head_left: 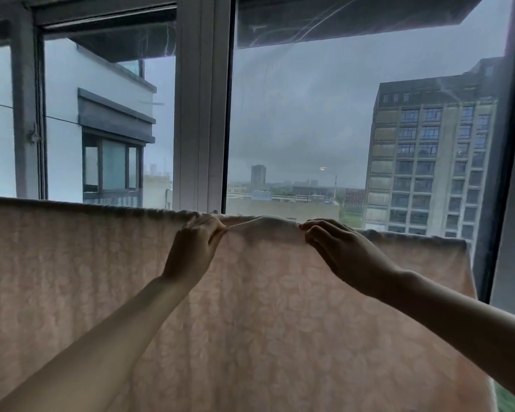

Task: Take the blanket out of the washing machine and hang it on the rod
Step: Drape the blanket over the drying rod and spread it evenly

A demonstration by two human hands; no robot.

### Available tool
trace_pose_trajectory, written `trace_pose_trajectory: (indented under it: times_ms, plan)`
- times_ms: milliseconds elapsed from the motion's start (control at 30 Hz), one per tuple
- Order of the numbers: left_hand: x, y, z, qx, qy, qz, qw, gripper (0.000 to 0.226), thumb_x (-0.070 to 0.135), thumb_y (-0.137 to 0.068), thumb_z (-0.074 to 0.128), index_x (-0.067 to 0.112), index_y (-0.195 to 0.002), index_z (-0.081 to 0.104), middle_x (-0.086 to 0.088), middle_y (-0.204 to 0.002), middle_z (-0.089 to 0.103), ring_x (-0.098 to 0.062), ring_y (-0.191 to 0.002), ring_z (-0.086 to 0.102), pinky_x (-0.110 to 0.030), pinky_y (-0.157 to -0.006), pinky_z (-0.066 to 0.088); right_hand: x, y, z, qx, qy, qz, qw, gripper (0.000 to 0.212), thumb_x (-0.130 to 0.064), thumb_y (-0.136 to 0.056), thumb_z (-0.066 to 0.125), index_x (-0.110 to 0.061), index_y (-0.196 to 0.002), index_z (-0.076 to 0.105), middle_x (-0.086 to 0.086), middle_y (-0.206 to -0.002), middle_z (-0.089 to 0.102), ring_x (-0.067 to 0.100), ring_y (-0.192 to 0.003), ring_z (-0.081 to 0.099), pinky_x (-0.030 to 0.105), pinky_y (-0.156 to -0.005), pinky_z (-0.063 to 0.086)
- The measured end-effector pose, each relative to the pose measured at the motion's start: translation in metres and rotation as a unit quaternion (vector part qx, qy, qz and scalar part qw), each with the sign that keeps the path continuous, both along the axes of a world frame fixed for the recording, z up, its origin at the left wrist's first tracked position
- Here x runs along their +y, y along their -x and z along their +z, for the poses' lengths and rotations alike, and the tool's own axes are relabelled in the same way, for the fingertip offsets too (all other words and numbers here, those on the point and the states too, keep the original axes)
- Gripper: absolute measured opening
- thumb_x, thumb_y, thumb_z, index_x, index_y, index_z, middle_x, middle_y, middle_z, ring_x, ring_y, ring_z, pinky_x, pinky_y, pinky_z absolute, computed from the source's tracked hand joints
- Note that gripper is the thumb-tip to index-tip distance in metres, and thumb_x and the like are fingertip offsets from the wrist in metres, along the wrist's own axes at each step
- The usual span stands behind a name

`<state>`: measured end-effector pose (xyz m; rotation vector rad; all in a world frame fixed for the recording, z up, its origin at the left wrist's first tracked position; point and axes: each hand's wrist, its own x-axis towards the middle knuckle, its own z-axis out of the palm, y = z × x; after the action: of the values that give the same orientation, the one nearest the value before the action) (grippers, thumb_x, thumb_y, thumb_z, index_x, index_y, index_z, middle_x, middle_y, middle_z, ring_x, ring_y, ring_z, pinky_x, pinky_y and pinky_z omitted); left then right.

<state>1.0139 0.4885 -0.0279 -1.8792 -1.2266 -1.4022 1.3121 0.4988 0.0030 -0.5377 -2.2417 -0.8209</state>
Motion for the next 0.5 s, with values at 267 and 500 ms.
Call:
trace_pose_trajectory:
  times_ms: [267, 500]
  plan:
    - [-0.014, 0.01, -0.012, 0.04, 0.001, 0.084, 0.996, 0.007, 0.017, -0.086, 0.067, 0.012, -0.083, 0.069, -0.003, -0.098, 0.072, -0.018, -0.099, 0.066, -0.055, -0.106, 0.037, -0.013, 0.017, 0.012, -0.069, -0.007, 0.013, 0.997, 0.033, -0.005, -0.087, 0.063, -0.011, -0.119, 0.057, 0.004, -0.094, 0.07, 0.017, -0.08, 0.066, 0.028, -0.061, 0.058]
    - [-0.021, 0.007, -0.013, 0.046, -0.001, 0.105, 0.993, 0.014, 0.024, -0.089, 0.061, 0.014, -0.082, 0.068, 0.001, -0.089, 0.071, -0.014, -0.083, 0.066, -0.05, -0.111, 0.033, 0.003, 0.041, 0.04, -0.036, -0.031, 0.033, 0.998, 0.028, -0.026, -0.096, 0.047, -0.016, -0.119, 0.059, 0.003, -0.109, 0.059, 0.017, -0.095, 0.059, 0.03, -0.068, 0.057]
